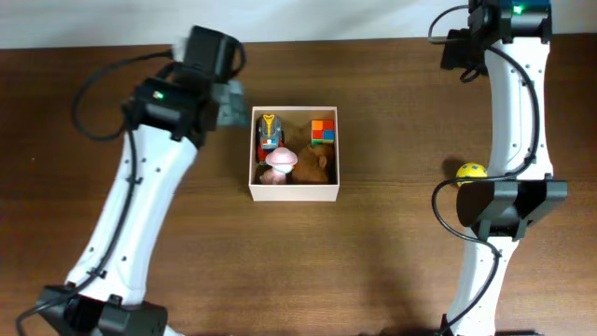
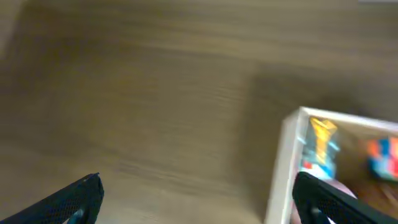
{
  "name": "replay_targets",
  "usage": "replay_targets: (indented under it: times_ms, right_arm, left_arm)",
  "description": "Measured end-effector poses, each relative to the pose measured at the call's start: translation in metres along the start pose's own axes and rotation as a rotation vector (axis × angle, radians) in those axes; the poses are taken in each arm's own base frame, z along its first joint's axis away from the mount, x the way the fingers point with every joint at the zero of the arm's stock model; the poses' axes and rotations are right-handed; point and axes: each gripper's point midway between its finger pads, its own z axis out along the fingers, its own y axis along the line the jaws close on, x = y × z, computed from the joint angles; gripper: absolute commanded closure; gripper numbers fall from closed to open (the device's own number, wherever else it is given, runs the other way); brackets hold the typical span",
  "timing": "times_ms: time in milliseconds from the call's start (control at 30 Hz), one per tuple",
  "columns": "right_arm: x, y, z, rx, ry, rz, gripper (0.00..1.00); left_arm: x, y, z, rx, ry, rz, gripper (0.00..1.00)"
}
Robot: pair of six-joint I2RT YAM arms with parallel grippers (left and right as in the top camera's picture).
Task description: Pack container
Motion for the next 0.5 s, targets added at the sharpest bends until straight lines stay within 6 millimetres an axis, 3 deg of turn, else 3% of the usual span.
replay_targets:
  times_ms: [200,300,500]
  right_arm:
    - [-0.006,0.001,0.000,-0.002,-0.026,0.011,0.01]
    - [-0.017,0.002,-0.001,-0.006,-0.069,0.028,0.01]
    - [-0.018,0.001,-0.001,-0.001,-0.074,0.030,0.01]
  left_arm:
    - [-0.007,0.041,0.011,-0.092,0.001,-0.108,0.00]
    - [-0.008,0.044,0.012,-0.099,0.000,-0.120,0.01]
    - [-0.007,0.044,0.012,-0.098,0.000,-0.126,0.01]
